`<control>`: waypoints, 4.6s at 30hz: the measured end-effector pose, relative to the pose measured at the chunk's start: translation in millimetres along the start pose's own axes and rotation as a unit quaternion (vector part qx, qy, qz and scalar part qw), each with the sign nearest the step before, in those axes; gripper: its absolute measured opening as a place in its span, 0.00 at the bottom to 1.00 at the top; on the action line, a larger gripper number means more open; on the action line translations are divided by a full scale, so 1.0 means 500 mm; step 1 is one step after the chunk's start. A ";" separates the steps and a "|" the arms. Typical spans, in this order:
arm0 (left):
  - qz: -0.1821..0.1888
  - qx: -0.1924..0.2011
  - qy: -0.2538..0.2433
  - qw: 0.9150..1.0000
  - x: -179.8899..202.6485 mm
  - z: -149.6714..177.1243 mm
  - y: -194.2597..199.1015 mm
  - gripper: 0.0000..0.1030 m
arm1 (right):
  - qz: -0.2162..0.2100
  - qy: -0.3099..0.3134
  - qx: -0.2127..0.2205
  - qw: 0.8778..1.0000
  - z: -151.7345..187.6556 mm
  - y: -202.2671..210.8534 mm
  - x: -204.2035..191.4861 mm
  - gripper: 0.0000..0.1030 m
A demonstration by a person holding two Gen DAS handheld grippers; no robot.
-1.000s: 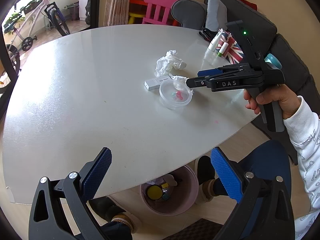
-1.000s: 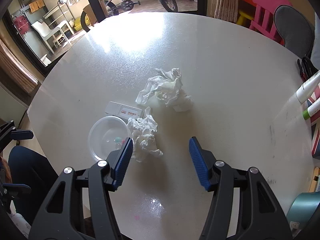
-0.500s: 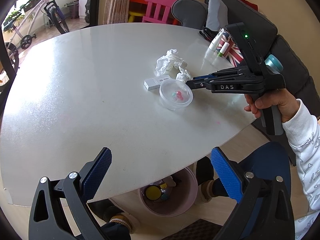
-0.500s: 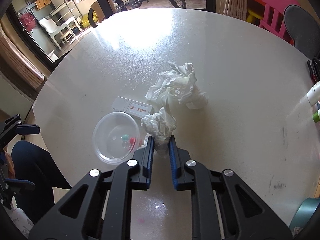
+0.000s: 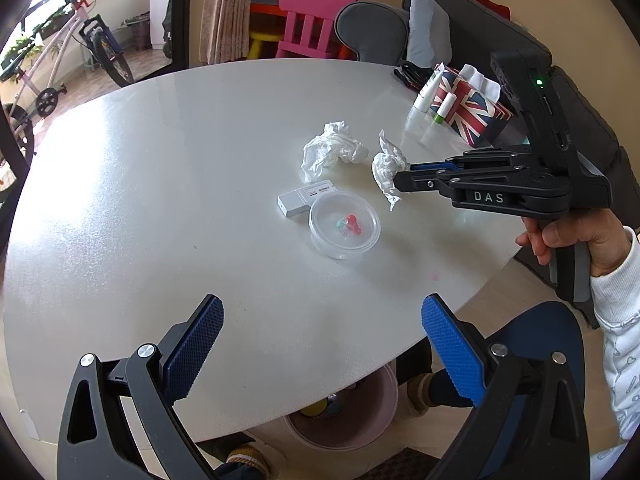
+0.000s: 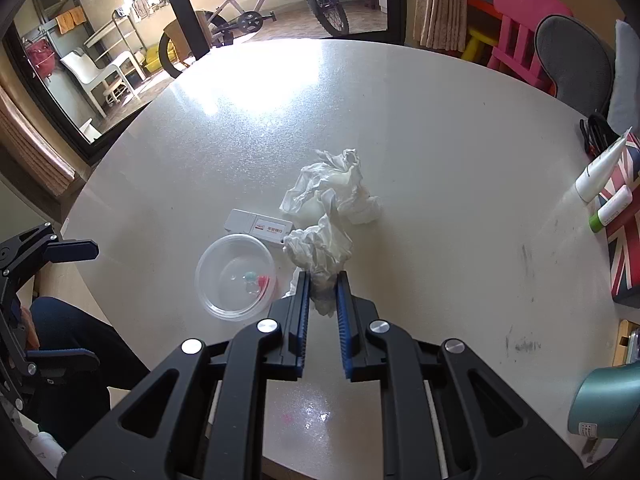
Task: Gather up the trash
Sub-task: 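Grasp the clear round plastic dish with the left tool while the right tool holds the tissue, then carry both items over the pink bin and open the right tool to drop the tissue, then open the left tool to drop the clear dish into the bin, then move both open tools back over the table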
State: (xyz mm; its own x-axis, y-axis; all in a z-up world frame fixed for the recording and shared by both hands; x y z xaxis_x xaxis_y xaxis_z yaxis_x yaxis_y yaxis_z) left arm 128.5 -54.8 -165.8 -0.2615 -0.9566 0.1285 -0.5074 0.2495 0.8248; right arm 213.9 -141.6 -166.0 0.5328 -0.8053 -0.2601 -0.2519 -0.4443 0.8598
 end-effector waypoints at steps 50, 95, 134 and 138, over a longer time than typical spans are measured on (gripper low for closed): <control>-0.034 -0.029 -0.027 0.999 0.033 -0.080 -0.062 0.58 | -0.004 -0.020 0.033 0.999 0.047 0.098 0.033 0.12; -0.029 0.018 0.001 0.999 0.068 0.137 0.158 0.58 | -0.055 0.030 0.013 0.998 0.262 0.174 -0.176 0.94; 0.007 -0.005 -0.037 0.999 0.133 0.137 0.102 0.93 | -0.017 -0.025 0.052 0.998 0.230 0.233 -0.088 0.96; 0.000 -0.004 -0.032 0.999 0.123 0.134 0.104 0.93 | -0.017 -0.027 0.049 0.998 0.233 0.230 -0.088 0.96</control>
State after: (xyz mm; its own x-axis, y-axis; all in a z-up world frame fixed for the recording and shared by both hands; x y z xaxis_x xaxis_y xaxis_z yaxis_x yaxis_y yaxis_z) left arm 31.0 -90.5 -151.9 -0.3139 -0.9448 0.0934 -0.5013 0.2485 0.8288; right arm 67.5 -203.0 -106.6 0.4985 -0.8081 -0.3137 -0.3142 -0.5057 0.8035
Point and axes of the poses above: each gripper's, at about its wrist camera, not at the fingertips, and y roughly against the way its jaws point, x to its right, z to its underside, the point moved 7 cm from there along -y, roughly the way its jaws point, and after that the axes turned 8 degrees about -y, right-handed, at the moved point
